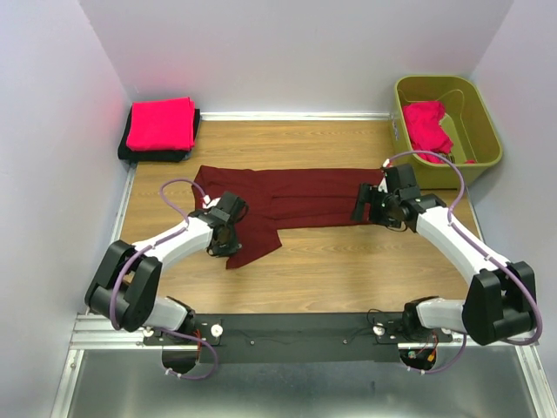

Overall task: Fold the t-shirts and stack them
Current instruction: Fold the tshirt

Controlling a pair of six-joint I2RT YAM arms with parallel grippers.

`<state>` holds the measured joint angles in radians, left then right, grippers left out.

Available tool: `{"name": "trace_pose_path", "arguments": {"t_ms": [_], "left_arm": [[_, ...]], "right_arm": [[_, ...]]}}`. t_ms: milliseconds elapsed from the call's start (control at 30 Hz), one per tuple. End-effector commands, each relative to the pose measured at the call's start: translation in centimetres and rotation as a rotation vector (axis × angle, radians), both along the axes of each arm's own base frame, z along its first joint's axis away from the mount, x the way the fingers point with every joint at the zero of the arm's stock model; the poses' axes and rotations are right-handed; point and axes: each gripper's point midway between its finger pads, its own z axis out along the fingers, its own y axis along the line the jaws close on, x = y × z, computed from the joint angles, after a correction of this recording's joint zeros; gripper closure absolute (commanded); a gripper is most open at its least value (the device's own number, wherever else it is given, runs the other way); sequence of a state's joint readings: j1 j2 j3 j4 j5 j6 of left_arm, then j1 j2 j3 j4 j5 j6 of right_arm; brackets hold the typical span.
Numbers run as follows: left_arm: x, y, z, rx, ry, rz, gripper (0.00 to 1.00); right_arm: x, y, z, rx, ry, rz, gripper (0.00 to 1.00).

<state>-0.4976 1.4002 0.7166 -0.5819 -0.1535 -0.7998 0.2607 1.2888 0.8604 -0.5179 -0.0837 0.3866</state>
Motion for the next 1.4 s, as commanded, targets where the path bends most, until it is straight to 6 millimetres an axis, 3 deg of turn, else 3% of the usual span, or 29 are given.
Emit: {"name": "trace_pose_path", "arguments": {"t_ms": [0,67,167,200,267,367,400,600,800,1033,1367], "left_arm": [[-0.6,0.3,-1.4,0.041,0.038,0.029,1.00],[0.1,0.6,-0.4,0.065,0.012,0.036,1.00],[3.1,0.4,2.9,0.098,-0.078,0.019,1.00],[5.0,-0.3,4.9,0.091,-0.133,0.017,1.00],[6.8,-0.1,6.3,0.144,-0.164,-0.006,1.00],[11.4,-1.3,9.9,0.165,-0.266,-0.033,1.00],[12.3,-1.5,9.3,0.189,-0.252,-0.042,1.00],[18.7,-2.4,11.0,0.298,-0.330,-0.080,1.00],[23.2,-3.5,13.3,0.331,-0.420,-0.098,1.00],[25.4,-4.4,12.2,0.331,-0.428,-0.115,1.00],[26.9,-3.2,10.6,0.329,-0.431,-0.095,1.00]], "right_arm": [[-1.1,0.2,-0.1,0.007,0.000,0.034,0.06],[-1.2,0.2,0.0,0.007,-0.003,0.037,0.06],[-1.2,0.2,0.3,0.013,-0.013,0.042,0.06],[-1.2,0.2,0.4,0.012,-0.017,0.040,0.06],[-1.1,0.2,0.8,0.013,-0.027,0.037,0.06],[-1.0,0.2,1.0,0.016,-0.034,0.039,0.06],[-1.0,0.3,1.2,0.019,-0.038,0.040,0.06],[-1.2,0.4,1.6,0.032,-0.050,0.043,0.06],[-1.2,0.5,2.2,0.037,-0.065,0.046,0.06],[-0.9,0.5,2.6,0.038,-0.073,0.051,0.06],[-0.6,0.4,2.2,0.023,-0.062,0.046,0.06]]}}
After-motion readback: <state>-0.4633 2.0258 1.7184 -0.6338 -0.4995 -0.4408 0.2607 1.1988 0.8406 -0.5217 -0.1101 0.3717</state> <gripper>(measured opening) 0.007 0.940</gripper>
